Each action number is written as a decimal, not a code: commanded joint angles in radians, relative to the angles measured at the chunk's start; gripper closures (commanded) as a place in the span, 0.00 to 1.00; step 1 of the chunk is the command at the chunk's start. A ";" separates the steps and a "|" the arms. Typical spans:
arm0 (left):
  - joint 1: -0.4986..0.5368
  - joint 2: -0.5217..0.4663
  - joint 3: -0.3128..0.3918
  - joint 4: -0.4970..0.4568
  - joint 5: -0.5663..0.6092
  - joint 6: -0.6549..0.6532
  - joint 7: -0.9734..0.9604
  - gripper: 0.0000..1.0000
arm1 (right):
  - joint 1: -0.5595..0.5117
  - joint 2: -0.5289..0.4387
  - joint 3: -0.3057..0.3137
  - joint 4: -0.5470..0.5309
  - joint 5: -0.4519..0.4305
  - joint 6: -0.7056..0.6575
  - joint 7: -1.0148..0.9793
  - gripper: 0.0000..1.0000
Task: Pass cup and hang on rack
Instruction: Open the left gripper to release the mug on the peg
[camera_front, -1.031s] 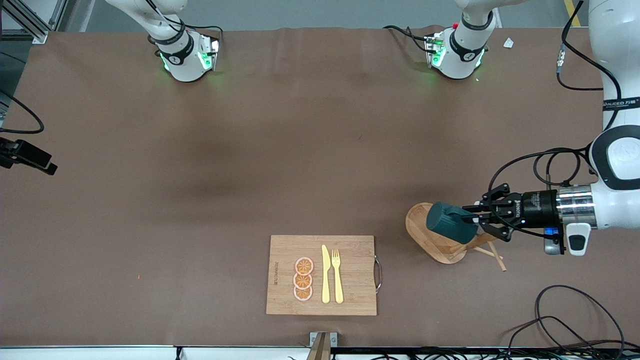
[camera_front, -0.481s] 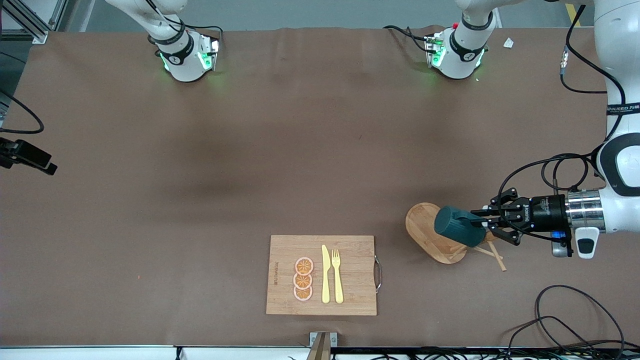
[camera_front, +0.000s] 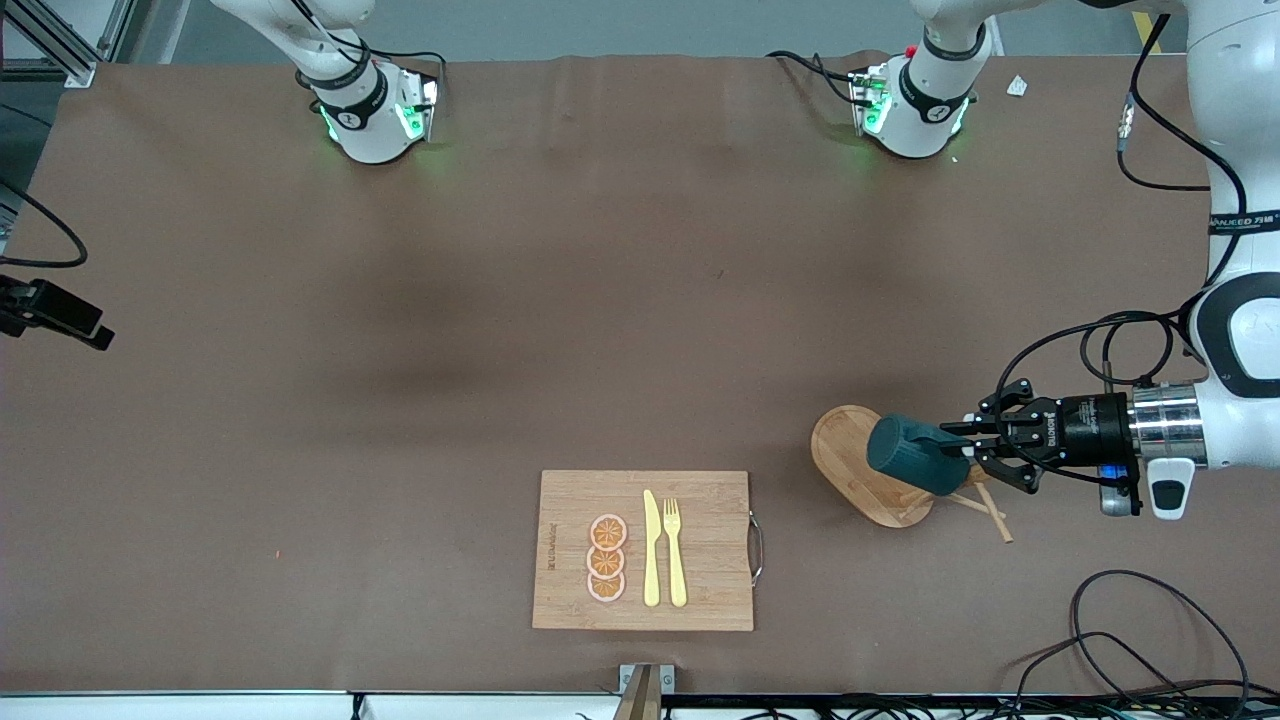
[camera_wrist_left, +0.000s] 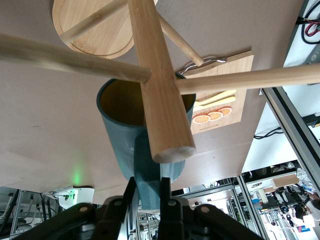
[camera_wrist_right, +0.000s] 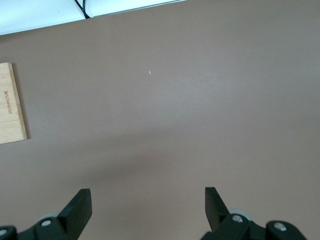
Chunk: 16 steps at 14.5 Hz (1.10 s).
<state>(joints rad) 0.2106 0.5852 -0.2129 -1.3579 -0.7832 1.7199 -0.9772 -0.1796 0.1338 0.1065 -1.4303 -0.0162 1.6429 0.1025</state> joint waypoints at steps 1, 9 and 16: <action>0.001 0.002 -0.003 0.000 -0.019 0.006 0.000 0.94 | -0.017 -0.011 0.013 -0.004 -0.011 -0.003 -0.003 0.00; 0.001 0.016 -0.002 0.009 -0.015 0.020 -0.029 0.44 | -0.018 -0.010 0.013 -0.004 -0.011 -0.002 -0.001 0.00; -0.037 -0.079 -0.011 0.022 0.014 0.017 -0.071 0.00 | -0.018 -0.010 0.013 -0.004 -0.011 -0.002 -0.003 0.00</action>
<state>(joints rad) 0.1987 0.5540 -0.2261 -1.3300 -0.7835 1.7343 -1.0260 -0.1798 0.1339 0.1055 -1.4303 -0.0165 1.6430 0.1025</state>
